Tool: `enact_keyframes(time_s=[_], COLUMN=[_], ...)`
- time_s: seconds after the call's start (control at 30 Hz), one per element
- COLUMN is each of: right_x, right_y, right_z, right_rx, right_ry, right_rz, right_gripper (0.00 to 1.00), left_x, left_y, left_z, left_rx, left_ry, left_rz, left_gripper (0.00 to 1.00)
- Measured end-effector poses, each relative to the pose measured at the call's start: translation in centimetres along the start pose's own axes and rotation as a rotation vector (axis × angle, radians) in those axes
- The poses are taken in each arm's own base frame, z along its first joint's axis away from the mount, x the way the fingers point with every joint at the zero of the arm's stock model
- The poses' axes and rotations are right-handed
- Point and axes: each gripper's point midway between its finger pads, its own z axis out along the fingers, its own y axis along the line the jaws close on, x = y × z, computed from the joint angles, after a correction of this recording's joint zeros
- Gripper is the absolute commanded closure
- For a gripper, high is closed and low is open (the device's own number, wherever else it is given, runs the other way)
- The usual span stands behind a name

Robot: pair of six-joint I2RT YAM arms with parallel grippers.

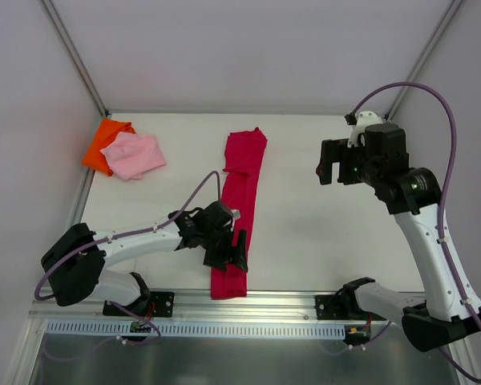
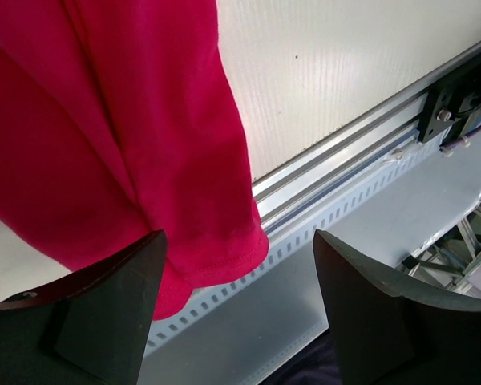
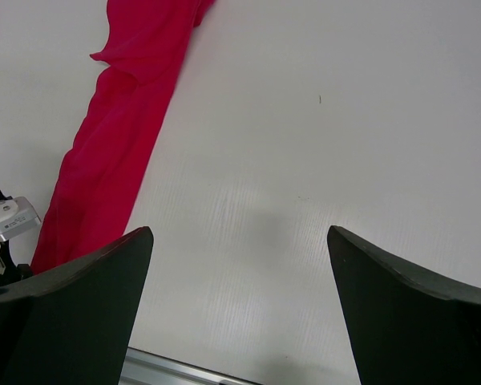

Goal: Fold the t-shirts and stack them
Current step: Rotate the tshirt 90 degrees

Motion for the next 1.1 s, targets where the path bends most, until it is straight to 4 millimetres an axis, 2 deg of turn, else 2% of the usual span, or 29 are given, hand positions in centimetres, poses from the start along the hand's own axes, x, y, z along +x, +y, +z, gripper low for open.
enact_keyframes(time_s=[0.27, 0.37, 0.47, 0.57, 0.6, 0.63, 0.67, 0.73, 0.9, 1.1], right_x=[0.2, 0.2, 0.2, 0.2, 0.2, 0.2, 0.2, 0.2, 0.1, 0.6], right_y=[0.0, 0.0, 0.0, 0.0, -0.1, -0.1, -0.1, -0.1, -0.1, -0.1], right_z=[-0.1, -0.1, -0.1, -0.1, -0.1, -0.1, -0.1, -0.1, -0.4, -0.2], right_rx=[0.0, 0.0, 0.0, 0.001, 0.002, 0.003, 0.005, 0.005, 0.004, 0.001], right_ry=[0.001, 0.002, 0.001, 0.001, 0.001, 0.001, 0.0, -0.001, -0.01, 0.004], right_rz=[0.0, 0.0, 0.0, 0.0, 0.0, 0.0, 0.0, 0.0, 0.0, 0.004], right_gripper=[0.04, 0.03, 0.04, 0.04, 0.04, 0.04, 0.04, 0.04, 0.03, 0.04], left_x=[0.4, 0.4, 0.6, 0.9, 1.1, 1.3, 1.4, 1.4, 1.0, -0.1], left_y=[1.3, 1.5, 2.0, 2.6, 2.6, 2.6, 2.6, 2.5, 1.5, -1.0], left_z=[-0.1, 0.0, 0.6, 1.3, 1.5, 1.5, 1.6, 1.6, 1.4, 0.8], left_rx=[-0.061, -0.072, -0.09, -0.113, -0.116, -0.116, -0.115, -0.112, -0.105, -0.08], left_ry=[0.002, 0.002, 0.022, 0.051, 0.059, 0.068, 0.071, 0.074, 0.072, 0.063], left_rz=[-0.033, -0.039, -0.047, -0.055, -0.053, -0.05, -0.044, -0.034, -0.004, 0.068], left_gripper=[0.25, 0.28, 0.46, 0.55, 0.67, 0.72, 0.85, 0.99, 1.0, 1.0])
